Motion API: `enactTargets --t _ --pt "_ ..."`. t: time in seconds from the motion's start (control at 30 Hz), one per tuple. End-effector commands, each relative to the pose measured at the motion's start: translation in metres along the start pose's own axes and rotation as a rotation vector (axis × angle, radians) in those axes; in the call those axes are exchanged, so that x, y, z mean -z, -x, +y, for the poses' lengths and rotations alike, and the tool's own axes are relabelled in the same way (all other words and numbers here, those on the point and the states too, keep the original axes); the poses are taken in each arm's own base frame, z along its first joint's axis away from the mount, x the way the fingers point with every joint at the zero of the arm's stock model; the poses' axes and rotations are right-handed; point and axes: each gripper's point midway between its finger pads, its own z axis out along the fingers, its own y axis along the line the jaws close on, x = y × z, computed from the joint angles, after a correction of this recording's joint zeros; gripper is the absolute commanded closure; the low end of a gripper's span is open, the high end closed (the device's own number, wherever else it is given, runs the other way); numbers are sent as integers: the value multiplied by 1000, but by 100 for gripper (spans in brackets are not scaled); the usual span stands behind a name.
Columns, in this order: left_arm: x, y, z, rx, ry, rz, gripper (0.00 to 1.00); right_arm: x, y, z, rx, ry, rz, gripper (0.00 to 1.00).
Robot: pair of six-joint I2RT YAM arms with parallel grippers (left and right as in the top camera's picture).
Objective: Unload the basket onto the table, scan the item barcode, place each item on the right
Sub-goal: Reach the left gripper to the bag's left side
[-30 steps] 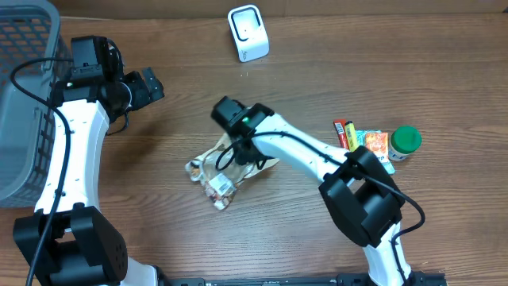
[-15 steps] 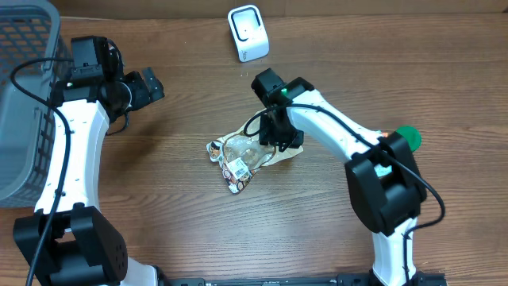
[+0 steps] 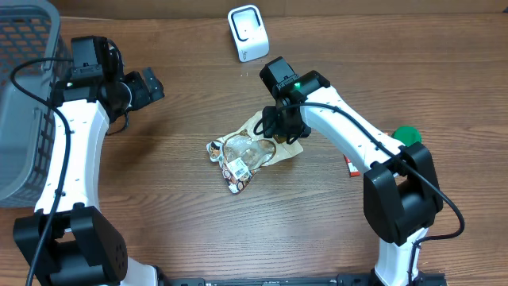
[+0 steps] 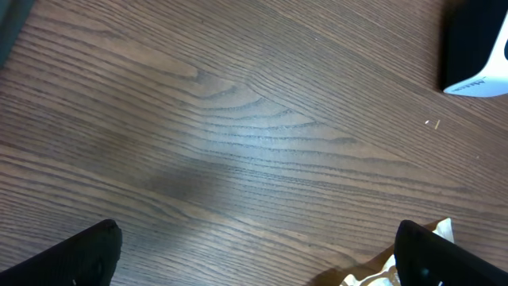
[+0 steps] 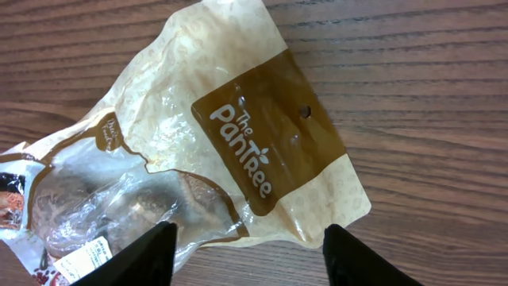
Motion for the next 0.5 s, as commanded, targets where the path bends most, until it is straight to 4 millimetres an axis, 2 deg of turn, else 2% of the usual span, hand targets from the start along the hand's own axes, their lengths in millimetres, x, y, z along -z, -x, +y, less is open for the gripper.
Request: enactTargets --t 0.0,0.13,0.23,0.47 --pt "3 0 -1 0 2 -10 0 6 6 -2 21 -5 -28 36" --pt "3 1 -1 3 0 -14 0 6 5 -2 22 -5 -26 29" --pt "4 16 -8 -5 -23 -74 0 6 5 -2 61 -6 -23 25" --pt "4 20 -10 -7 -30 -92 0 6 6 -7 54 -9 -22 24"
